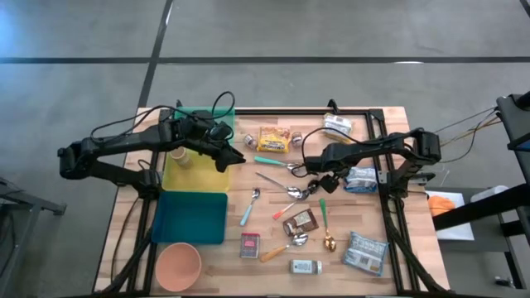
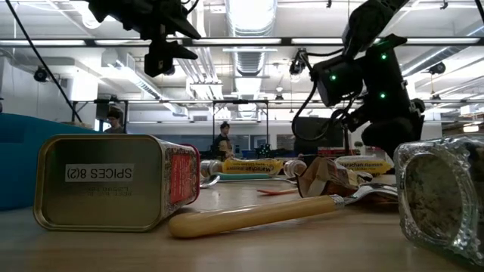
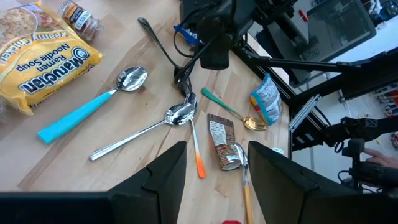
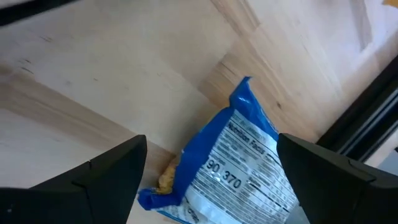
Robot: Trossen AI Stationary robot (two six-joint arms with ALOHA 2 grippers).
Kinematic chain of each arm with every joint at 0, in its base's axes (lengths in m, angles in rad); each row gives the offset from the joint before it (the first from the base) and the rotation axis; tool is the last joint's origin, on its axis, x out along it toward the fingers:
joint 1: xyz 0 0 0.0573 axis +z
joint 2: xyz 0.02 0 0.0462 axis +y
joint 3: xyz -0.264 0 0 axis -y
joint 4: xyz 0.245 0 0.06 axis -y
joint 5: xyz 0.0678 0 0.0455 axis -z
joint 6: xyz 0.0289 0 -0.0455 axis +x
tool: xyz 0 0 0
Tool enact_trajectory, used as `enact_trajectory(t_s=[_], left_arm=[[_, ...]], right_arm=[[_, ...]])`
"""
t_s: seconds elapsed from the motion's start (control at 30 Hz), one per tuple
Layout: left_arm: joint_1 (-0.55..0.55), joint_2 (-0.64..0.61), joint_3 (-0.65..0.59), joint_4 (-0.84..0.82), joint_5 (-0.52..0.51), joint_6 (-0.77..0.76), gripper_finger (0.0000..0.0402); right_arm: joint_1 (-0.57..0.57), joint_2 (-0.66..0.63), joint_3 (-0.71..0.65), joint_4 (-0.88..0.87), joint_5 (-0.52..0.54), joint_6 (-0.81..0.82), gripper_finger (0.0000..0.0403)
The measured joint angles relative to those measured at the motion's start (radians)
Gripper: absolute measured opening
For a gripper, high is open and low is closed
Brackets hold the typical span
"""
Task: Pick & Place Food Item
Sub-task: Put the blue noodle pack into the blue bin
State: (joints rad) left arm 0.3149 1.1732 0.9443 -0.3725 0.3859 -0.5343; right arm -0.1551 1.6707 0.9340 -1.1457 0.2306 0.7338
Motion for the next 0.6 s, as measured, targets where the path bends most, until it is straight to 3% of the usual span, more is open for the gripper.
enact_trajectory(t_s=[0.37,0.6], left_arm=[[0.000,0.000,0.000,0.000,0.000,-0.016,0.0178],[-0.002,0.000,0.000,-0.002,0.000,-0.016,0.0178]], right_arm=[[0.000,0.000,-0.009,0.035,-0.002,-0.035,0.0203],[0.000,0.000,-0.032,0.042,-0.004,-0.038,0.0161]])
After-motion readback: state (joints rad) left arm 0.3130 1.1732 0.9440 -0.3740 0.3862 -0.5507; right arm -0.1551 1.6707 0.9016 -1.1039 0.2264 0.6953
